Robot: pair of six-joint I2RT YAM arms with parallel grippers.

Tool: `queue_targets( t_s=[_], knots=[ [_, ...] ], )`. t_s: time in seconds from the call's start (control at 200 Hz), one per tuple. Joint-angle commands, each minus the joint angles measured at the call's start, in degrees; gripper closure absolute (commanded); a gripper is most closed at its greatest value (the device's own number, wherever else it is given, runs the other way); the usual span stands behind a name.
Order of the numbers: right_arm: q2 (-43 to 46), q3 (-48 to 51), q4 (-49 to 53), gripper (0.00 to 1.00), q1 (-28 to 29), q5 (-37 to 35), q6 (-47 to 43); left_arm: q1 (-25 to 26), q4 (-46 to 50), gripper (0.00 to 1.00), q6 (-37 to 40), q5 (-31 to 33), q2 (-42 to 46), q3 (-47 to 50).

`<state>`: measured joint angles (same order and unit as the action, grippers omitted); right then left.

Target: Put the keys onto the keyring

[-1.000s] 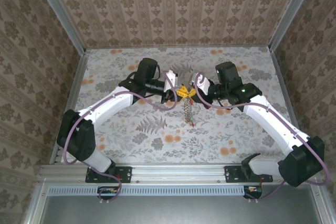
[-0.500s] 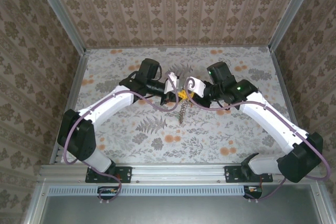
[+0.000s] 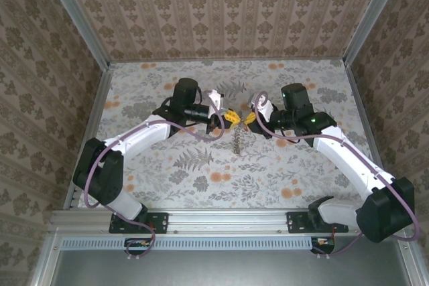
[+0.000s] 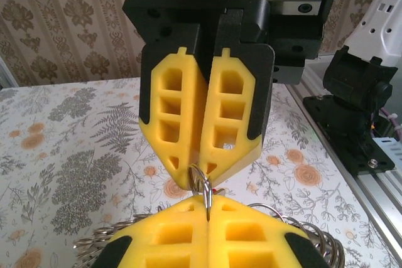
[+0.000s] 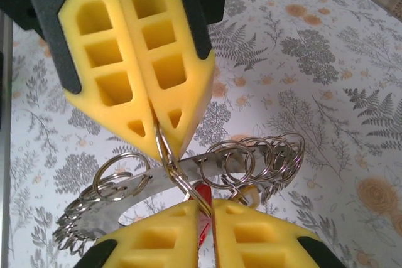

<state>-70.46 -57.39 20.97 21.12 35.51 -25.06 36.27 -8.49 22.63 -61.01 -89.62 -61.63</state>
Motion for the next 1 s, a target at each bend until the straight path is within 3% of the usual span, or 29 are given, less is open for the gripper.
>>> queue_targets(
  t_s=[0.0,0.075,0.24,0.39,0.705,0.995],
  knots=[
    [0.9,1.2,-4.4,0.83,-0.5,3.4,3.6,-0.1,-4.7,1.0,-2.1,-2.9,1.6,0.2],
    [1.5,1.9,-5.7,0.84,-0.9,5.0,5.0,-0.1,-4.9,1.0,-2.1,-2.8,1.7,0.2],
    [0.5,1.4,-6.7,1.0,-1.3,8.5,9.9,-0.2,-6.3,1.0,-2.7,-2.6,1.7,0.5],
    [-1.4,0.4,-4.6,1.0,-2.5,6.4,15.7,-0.1,-10.8,1.0,-5.1,-2.0,1.9,1.8],
    [-8.8,-4.3,2.8,1.0,-5.4,14.4,33.3,0.2,-24.3,1.0,-8.3,2.3,2.4,6.5],
    [-14.9,-3.1,-2.3,1.0,-7.1,19.5,45.0,0.4,-31.6,1.0,-11.5,3.1,0.3,8.1]
  ],
)
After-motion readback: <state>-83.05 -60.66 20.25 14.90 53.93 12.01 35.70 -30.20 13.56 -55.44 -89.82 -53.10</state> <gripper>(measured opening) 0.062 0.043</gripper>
